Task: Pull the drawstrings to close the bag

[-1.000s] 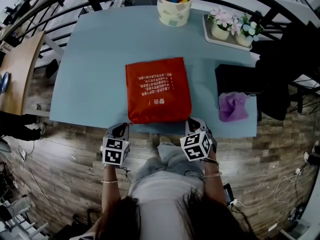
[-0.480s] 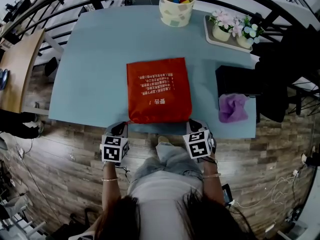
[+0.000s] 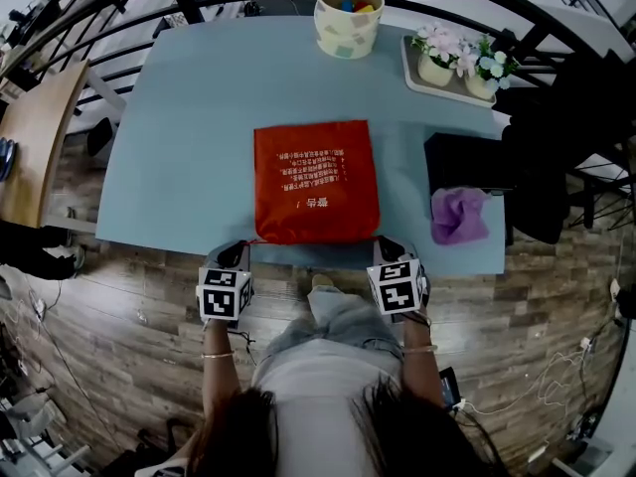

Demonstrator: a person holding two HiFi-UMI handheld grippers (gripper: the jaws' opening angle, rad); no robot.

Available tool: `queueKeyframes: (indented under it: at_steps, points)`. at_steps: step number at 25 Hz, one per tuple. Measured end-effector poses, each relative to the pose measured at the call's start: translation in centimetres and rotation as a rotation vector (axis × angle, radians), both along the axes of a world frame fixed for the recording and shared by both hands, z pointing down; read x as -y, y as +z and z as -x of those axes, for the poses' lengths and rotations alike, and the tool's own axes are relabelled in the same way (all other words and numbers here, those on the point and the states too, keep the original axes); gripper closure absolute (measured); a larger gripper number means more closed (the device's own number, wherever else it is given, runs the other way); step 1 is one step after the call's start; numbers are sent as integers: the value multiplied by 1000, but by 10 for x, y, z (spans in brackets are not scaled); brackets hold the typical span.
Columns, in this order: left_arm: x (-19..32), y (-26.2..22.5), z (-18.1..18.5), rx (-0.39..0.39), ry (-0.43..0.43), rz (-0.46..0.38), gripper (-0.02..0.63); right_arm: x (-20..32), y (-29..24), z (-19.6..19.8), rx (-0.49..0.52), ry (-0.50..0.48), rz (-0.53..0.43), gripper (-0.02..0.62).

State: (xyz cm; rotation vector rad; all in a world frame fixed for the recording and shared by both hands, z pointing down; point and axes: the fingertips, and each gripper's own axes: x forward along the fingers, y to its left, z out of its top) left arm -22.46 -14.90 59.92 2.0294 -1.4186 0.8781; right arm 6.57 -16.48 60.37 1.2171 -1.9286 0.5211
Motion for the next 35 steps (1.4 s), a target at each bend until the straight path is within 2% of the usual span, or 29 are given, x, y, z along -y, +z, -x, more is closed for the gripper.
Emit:
queueKeyframes:
  at_steps: [20,35]
  points:
    - [3,-7,4,53,-26,-27,589,-2,-10,-28,24,86,-65,572]
    - [5,-6,12,65,-56,-21,591,-1,-9,-46,47,136,-69,572]
